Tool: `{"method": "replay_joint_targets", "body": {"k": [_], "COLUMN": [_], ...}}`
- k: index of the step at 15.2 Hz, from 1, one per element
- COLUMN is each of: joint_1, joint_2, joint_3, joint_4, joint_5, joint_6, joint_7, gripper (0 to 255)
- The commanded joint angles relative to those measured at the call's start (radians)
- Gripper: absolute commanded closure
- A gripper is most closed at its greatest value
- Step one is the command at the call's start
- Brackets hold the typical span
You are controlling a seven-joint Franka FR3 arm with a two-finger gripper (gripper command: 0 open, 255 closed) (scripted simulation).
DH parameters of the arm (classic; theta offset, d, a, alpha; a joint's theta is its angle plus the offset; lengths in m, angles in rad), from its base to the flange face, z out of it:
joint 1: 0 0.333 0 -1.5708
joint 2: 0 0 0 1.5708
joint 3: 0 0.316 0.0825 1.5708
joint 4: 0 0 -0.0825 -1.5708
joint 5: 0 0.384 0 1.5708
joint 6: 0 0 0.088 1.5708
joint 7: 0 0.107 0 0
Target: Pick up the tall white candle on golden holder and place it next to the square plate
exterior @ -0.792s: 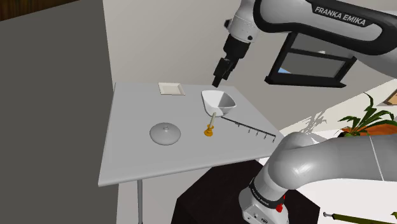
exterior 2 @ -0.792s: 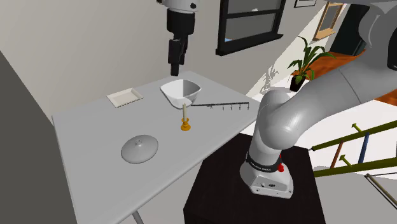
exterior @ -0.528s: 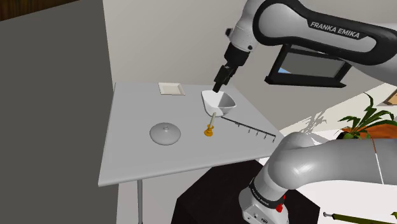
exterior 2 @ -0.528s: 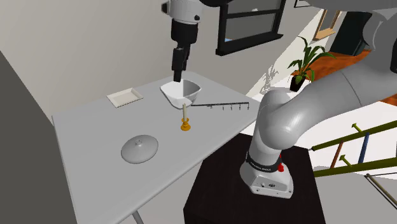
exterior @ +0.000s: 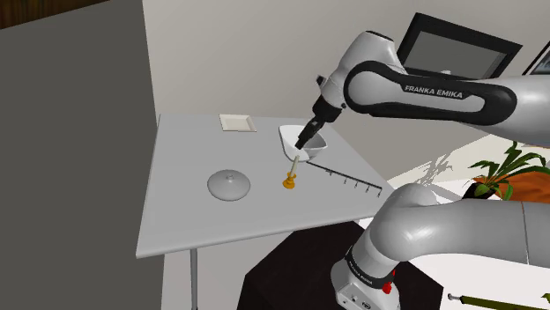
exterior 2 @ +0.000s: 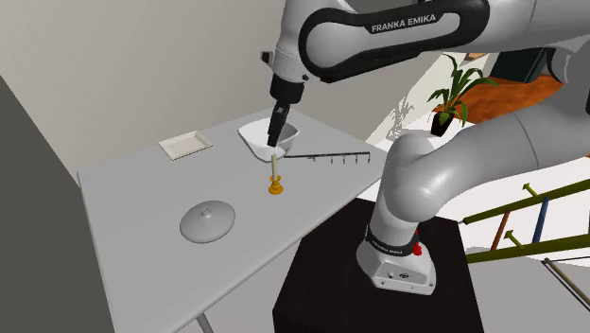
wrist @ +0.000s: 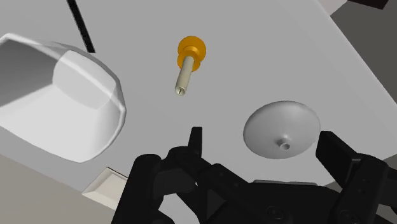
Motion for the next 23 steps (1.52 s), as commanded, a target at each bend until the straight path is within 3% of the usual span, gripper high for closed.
{"method": "replay_joint_targets", "body": {"k": [1, 8, 12, 17, 20, 23], "joint_1": [-0.013, -0.042, 0.006, 0.071, 0.15, 0.15], "joint_2": [-0.014, 0.096, 0.257, 0.354, 0.439, 0.439], "joint_3": [-0.035, -0.187, -0.328, -0.372, -0.427, -0.427], "joint_4": [-0.079, -0.262, -0.311, -0.308, -0.299, -0.299], "joint_5": [-0.01, -0.03, -0.005, 0.024, 0.063, 0.063], "joint_6": [0.092, 0.461, 0.717, 0.818, 0.903, 0.903], "joint_7": [-0.035, -0.184, -0.308, -0.33, -0.356, -0.356], "gripper": [0, 0, 0, 0, 0, 0]}}
